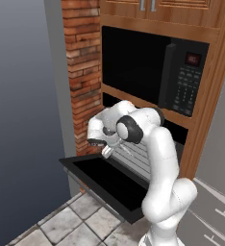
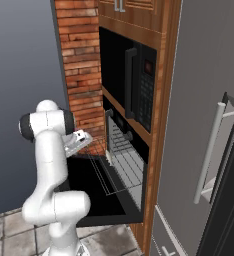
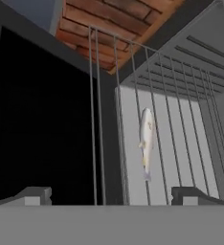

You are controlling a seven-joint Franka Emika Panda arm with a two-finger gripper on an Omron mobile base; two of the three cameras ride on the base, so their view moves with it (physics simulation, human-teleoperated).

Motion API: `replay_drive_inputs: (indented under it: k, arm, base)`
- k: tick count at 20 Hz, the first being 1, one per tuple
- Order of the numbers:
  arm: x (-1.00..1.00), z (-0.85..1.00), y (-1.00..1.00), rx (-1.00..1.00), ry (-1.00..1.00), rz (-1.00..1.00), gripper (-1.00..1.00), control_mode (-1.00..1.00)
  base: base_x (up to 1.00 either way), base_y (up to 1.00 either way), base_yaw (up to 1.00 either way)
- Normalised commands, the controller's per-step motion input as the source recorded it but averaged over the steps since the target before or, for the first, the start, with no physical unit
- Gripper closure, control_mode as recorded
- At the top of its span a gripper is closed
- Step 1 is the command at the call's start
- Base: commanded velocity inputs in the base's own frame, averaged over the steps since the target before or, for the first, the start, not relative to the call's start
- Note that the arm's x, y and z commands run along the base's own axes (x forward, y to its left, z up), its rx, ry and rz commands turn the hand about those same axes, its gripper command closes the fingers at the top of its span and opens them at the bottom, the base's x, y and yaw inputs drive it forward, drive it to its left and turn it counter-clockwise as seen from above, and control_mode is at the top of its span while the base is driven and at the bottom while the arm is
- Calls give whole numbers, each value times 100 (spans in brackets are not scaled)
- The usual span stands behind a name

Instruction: Place the fish on the rack of the oven, and slide the rack back inside. Close the oven door.

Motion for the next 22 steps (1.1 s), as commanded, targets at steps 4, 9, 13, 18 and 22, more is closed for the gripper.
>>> replay_drive_inputs:
  k: [4, 9, 13, 18, 22]
  arm:
    - [-15, -28, 17, -11, -20, -10, -100, -100]
    - [-73, -6, 35, -14, -30, -4, -100, -100]
    - [-89, 0, 22, -11, -25, -3, -100, -100]
    - [-71, -1, 5, -4, -1, -12, -100, -100]
    - [-51, 0, 6, -1, 8, -22, -100, -100]
  base:
    - [0, 0, 0]
    - [0, 0, 0]
    - [0, 0, 0]
    - [0, 0, 0]
    - [0, 0, 0]
